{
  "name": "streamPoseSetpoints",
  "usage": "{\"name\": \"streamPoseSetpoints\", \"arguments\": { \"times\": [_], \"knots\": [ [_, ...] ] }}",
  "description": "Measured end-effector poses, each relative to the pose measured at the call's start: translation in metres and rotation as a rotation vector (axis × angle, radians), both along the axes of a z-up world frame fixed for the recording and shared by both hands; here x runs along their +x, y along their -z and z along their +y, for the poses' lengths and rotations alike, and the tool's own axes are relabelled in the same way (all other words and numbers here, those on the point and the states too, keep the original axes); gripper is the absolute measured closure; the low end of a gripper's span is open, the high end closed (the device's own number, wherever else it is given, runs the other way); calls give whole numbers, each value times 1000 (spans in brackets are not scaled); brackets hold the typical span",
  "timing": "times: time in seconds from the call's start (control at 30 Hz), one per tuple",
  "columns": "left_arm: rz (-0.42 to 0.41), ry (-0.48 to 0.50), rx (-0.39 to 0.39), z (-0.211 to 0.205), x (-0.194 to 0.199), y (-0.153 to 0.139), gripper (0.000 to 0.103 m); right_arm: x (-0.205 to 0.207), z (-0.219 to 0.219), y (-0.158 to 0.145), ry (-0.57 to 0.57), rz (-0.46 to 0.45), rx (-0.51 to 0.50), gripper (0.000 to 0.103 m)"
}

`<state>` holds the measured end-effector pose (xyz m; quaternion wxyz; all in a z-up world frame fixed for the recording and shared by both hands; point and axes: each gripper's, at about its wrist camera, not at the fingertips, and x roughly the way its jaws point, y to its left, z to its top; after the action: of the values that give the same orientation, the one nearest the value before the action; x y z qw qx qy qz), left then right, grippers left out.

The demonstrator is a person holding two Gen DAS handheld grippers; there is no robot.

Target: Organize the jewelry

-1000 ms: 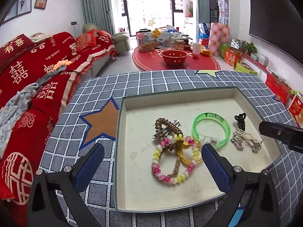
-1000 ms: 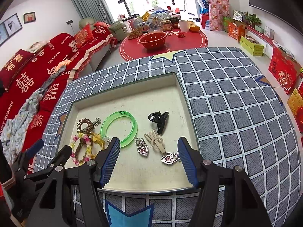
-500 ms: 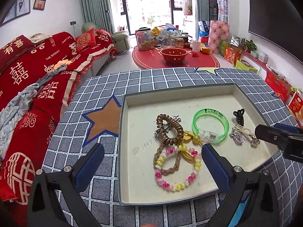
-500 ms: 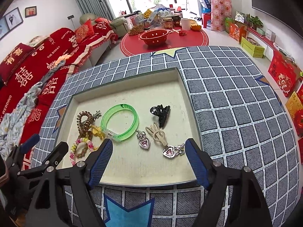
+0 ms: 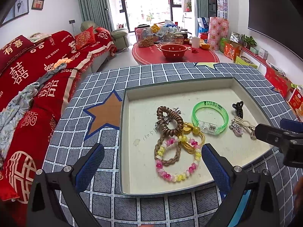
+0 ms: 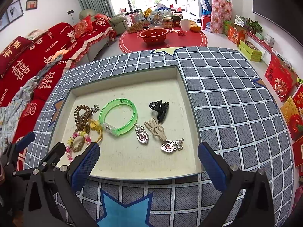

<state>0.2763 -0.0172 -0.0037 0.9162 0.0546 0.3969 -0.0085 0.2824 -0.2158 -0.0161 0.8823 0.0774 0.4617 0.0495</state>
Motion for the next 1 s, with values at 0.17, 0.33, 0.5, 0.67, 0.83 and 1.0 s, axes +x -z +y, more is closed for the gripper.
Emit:
{"name": "streamPoseSetpoints", "arguments": {
  "times": [0.17, 0.33, 0.5, 0.67, 0.83, 1.0],
  "knots": [
    [-5, 9, 7, -1, -10, -1, 0, -11, 3, 2, -1, -12, -15, 0],
    [-3, 12, -5, 2, -22, -2, 0, -23, -1, 5, 12, -19, -4, 0],
    [-5, 13, -16, 2, -40, -3, 0, -39, -3, 6, 18, -26, -8, 0],
    [-5, 13, -25, 3, -56, -4, 0, -55, -1, 5, 18, -42, -15, 0],
    [-17, 3, -46, 6, -76, -4, 0, -75, 4, 4, 13, -65, -33, 0],
    [-39, -20, -62, 11, -94, -6, 0, -94, 9, 1, 13, -98, -41, 0]
  ]
}}
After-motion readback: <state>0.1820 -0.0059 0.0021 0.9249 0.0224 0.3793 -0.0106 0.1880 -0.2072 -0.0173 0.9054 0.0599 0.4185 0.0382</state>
